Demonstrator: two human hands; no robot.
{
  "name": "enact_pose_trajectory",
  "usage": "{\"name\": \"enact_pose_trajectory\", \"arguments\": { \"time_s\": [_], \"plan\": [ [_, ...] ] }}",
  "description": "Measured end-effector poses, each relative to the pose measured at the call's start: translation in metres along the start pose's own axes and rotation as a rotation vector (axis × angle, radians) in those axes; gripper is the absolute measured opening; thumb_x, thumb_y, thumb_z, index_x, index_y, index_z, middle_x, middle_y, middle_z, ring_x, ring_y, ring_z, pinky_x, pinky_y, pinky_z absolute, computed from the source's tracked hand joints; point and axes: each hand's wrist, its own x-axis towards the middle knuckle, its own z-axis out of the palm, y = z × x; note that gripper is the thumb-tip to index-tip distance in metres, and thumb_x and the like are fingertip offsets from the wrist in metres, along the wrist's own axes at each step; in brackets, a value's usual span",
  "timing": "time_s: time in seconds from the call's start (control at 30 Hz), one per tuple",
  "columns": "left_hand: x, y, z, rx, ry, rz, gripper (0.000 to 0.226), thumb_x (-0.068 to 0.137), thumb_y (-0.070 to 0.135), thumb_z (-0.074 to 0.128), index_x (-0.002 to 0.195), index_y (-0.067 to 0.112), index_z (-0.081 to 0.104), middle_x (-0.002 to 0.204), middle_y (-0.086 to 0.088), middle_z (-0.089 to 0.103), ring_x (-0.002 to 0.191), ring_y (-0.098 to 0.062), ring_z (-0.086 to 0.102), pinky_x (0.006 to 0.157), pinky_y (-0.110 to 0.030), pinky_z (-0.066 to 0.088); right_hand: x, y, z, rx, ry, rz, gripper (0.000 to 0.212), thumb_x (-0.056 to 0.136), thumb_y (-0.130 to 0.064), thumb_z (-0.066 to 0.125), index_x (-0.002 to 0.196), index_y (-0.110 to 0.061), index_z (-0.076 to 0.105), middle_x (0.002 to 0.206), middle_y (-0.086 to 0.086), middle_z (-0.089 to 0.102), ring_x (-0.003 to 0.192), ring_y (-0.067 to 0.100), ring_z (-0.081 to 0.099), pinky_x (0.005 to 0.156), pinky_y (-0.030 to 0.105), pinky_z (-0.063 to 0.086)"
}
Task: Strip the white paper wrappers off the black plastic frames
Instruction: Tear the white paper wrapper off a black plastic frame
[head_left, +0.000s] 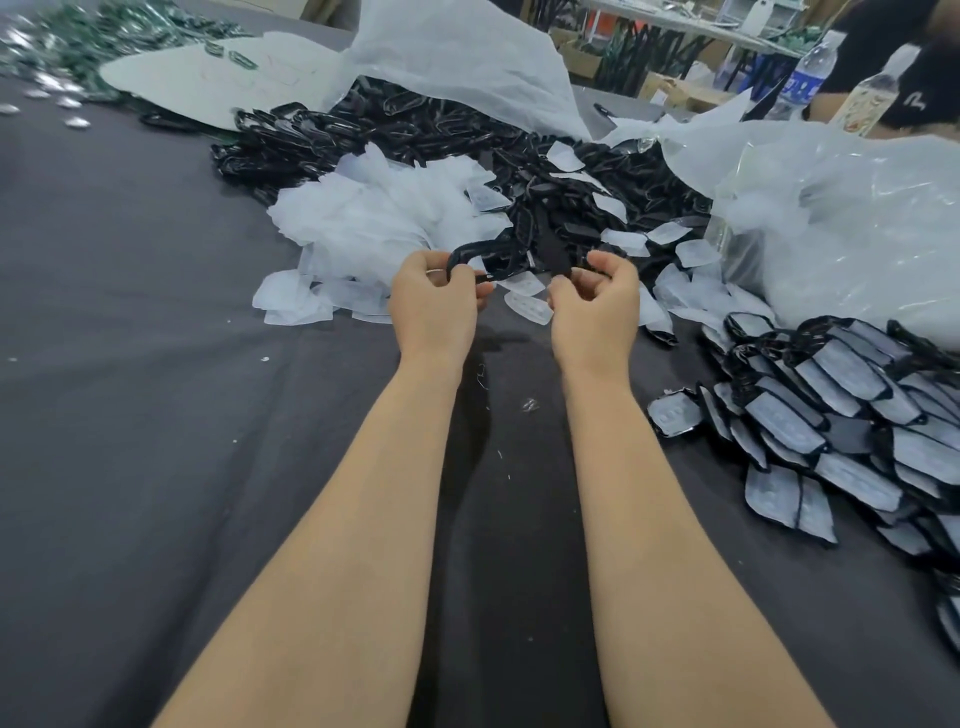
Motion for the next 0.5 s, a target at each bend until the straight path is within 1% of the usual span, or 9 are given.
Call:
{"name": "enact_pose_trajectory", "arguments": {
  "time_s": [0.1, 0.2, 0.27, 0.37, 0.4, 0.5],
  "plan": [
    [0.000, 0.000, 0.000, 0.027, -0.005, 0.009, 0.021, 0.092, 0.000, 0.046, 0.082, 0.018, 0.048, 0.078, -0.003, 0.063, 0.060, -0.007, 0.065, 0.063, -0.020, 0.055, -0.004, 0.001, 0.003, 0.051, -0.042, 0.010, 0.018, 0.088, -0.002, 0.058, 0.089, -0.019, 0.058, 0.087, 0.000, 0.064, 0.087, 0.019, 0.064, 0.091, 0.040, 0.053],
    [-0.001, 0.000, 0.000, 0.054, -0.043, 0.020, 0.022, 0.092, -0.001, 0.046, 0.082, 0.019, 0.051, 0.074, -0.003, 0.063, 0.054, -0.003, 0.063, 0.059, -0.018, 0.054, -0.005, 0.000, 0.003, 0.081, -0.081, -0.004, 0.026, 0.088, 0.001, 0.057, 0.079, -0.024, 0.057, 0.080, -0.001, 0.061, 0.080, 0.016, 0.058, 0.089, 0.040, 0.053],
    [-0.001, 0.001, 0.000, 0.050, -0.054, 0.015, 0.024, 0.092, -0.001, 0.045, 0.081, 0.020, 0.051, 0.074, -0.004, 0.063, 0.050, -0.002, 0.061, 0.056, -0.016, 0.052, -0.005, 0.001, 0.003, 0.034, -0.090, -0.074, 0.026, 0.085, 0.004, 0.054, 0.079, -0.021, 0.057, 0.079, -0.002, 0.059, 0.078, 0.015, 0.056, 0.083, 0.035, 0.050],
    [-0.001, 0.002, -0.001, 0.020, -0.048, -0.008, 0.020, 0.092, 0.000, 0.043, 0.087, 0.017, 0.051, 0.075, -0.004, 0.062, 0.048, -0.002, 0.060, 0.055, -0.017, 0.052, -0.009, -0.001, 0.004, -0.124, -0.113, -0.192, 0.020, 0.083, 0.003, 0.052, 0.084, -0.016, 0.059, 0.081, -0.003, 0.061, 0.074, 0.010, 0.054, 0.073, 0.018, 0.044],
    [0.000, 0.002, -0.001, 0.006, -0.046, -0.012, 0.017, 0.093, 0.000, 0.042, 0.092, 0.014, 0.051, 0.075, -0.003, 0.061, 0.048, -0.002, 0.060, 0.055, -0.017, 0.052, -0.010, -0.001, 0.005, -0.164, -0.114, -0.220, 0.019, 0.083, 0.002, 0.053, 0.085, -0.016, 0.060, 0.085, -0.001, 0.063, 0.076, 0.010, 0.055, 0.072, 0.016, 0.042],
    [0.001, 0.002, 0.000, -0.033, -0.049, -0.017, 0.015, 0.095, 0.000, 0.040, 0.102, 0.009, 0.049, 0.075, -0.002, 0.059, 0.047, -0.002, 0.059, 0.053, -0.017, 0.052, -0.012, -0.004, 0.004, -0.219, -0.091, -0.257, 0.018, 0.084, 0.001, 0.053, 0.088, -0.013, 0.064, 0.092, 0.002, 0.065, 0.083, 0.013, 0.057, 0.076, 0.019, 0.043]
  ]
}}
